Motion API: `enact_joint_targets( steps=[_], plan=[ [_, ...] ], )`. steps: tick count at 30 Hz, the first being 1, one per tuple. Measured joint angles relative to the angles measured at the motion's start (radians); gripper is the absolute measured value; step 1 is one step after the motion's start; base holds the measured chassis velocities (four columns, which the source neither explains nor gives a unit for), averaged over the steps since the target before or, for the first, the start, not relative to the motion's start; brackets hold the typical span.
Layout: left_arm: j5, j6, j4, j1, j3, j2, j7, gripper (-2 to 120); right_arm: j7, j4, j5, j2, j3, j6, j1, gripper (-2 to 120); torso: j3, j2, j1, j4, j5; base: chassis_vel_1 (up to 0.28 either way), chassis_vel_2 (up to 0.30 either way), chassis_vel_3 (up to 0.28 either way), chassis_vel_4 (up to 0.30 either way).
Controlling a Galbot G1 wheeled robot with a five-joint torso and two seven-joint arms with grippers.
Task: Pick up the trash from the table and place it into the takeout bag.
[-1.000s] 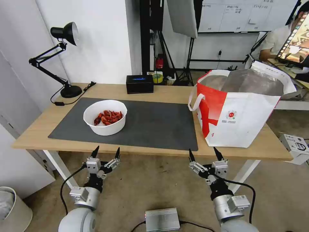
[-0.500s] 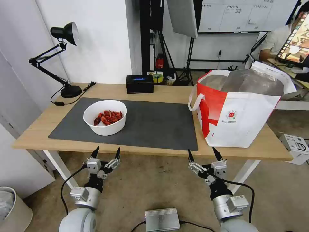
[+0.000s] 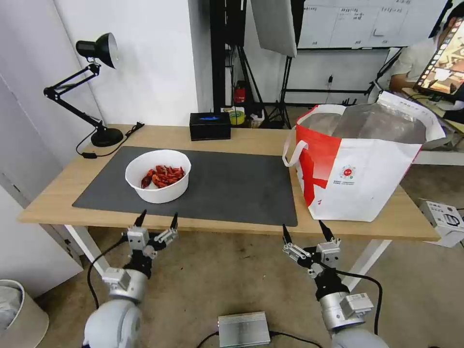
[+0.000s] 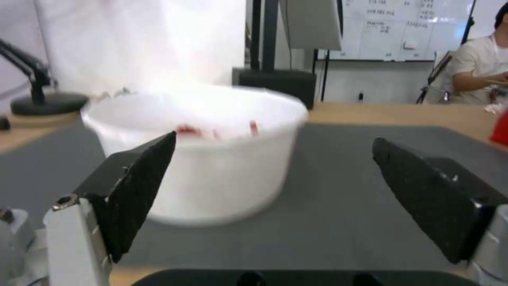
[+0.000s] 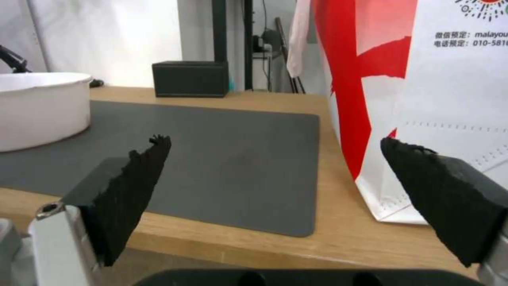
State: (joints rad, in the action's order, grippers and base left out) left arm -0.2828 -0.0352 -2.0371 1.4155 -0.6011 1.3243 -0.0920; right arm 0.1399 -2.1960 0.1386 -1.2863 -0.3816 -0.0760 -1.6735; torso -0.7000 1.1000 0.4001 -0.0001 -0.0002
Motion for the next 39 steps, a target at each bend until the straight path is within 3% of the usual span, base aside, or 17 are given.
enact_joint_targets(
  steps=[3,6,8,10,14,15,18,19,22,23,26,27,29,33,39],
  plan=[
    [-0.040,-0.050,-0.020,-0.027,-0.012,-0.048,0.034,100,0.000,0.000,0.000,0.000,0.000,0.000,0.000,99,0.000,0.000,0.000,-0.0001,0.0000,0.000,0.000,0.000,0.000],
    [-0.131,-0.160,-0.071,-0.060,-0.057,-0.156,0.096,100,0.000,0.000,0.000,0.000,0.000,0.000,0.000,99,0.000,0.000,0.000,0.0001,0.0001,0.000,0.000,0.000,0.000],
    [-0.148,-0.188,-0.073,-0.074,-0.063,-0.184,0.104,100,0.000,0.000,0.000,0.000,0.000,0.000,0.000,99,0.000,0.000,0.000,0.0006,0.0002,0.000,0.000,0.000,0.000],
    [-0.194,-0.256,-0.060,-0.133,-0.055,-0.253,0.126,100,0.000,0.000,0.000,0.000,0.000,0.000,0.000,99,0.000,0.000,0.000,0.0002,0.0001,0.000,0.000,0.000,0.000],
    [-0.274,-0.343,-0.010,-0.236,-0.006,-0.327,0.164,100,0.001,0.000,0.000,0.000,0.000,0.000,0.000,99,0.000,0.000,0.000,0.0001,0.0000,0.000,0.000,0.000,0.000],
    [-0.274,-0.343,-0.010,-0.236,-0.006,-0.327,0.164,100,0.001,0.000,0.000,0.000,0.000,0.000,0.000,99,0.000,0.000,0.000,0.0001,0.0000,0.000,0.000,0.000,0.000],
    [-0.367,-0.450,0.038,-0.326,0.040,-0.367,0.207,100,0.001,0.000,0.000,0.000,0.000,0.000,0.000,99,0.000,0.000,0.000,0.0001,-0.0001,0.000,0.000,0.000,0.000],
    [-0.367,-0.450,0.038,-0.326,0.040,-0.367,0.207,100,0.001,0.000,0.000,0.000,0.000,0.000,0.000,99,0.000,0.000,0.000,0.0001,-0.0001,0.000,0.000,0.000,0.000],
    [-0.459,-0.541,0.084,-0.408,0.072,-0.392,0.240,100,0.001,0.000,0.000,0.000,0.000,0.000,0.000,99,0.000,0.000,0.000,0.0000,0.0002,0.000,0.000,0.000,0.000],
    [-0.459,-0.541,0.084,-0.408,0.072,-0.392,0.240,100,0.001,0.000,0.000,0.000,0.000,0.000,0.000,99,0.000,0.000,0.000,0.0000,0.0002,0.000,0.000,0.000,0.000],
    [-0.570,-0.655,0.139,-0.515,0.106,-0.412,0.305,100,0.001,0.000,0.000,0.000,0.000,0.000,0.000,99,0.000,0.000,0.000,0.0000,0.0002,0.000,0.000,0.000,0.000],
    [-0.570,-0.655,0.139,-0.515,0.106,-0.412,0.305,100,0.001,0.000,0.000,0.000,0.000,0.000,0.000,99,0.000,0.000,0.000,0.0000,0.0002,0.000,0.000,0.000,0.000],
    [-0.647,-0.703,0.188,-0.592,0.134,-0.419,0.361,100,0.001,0.000,0.000,0.000,0.000,0.000,0.000,99,0.000,0.000,0.000,0.0001,0.0000,0.000,0.000,0.000,0.000],
    [-0.749,-0.713,0.255,-0.686,0.178,-0.436,0.426,100,0.001,0.000,0.000,0.000,0.000,0.000,0.000,99,0.000,0.000,0.000,0.0000,0.0002,0.000,0.000,0.000,0.000],
    [-0.773,-0.712,0.340,-0.757,0.245,-0.453,0.435,100,0.001,0.000,0.000,0.000,0.000,0.000,0.000,99,0.000,0.000,0.000,0.0001,0.0002,0.000,0.000,0.000,0.000]
  ],
)
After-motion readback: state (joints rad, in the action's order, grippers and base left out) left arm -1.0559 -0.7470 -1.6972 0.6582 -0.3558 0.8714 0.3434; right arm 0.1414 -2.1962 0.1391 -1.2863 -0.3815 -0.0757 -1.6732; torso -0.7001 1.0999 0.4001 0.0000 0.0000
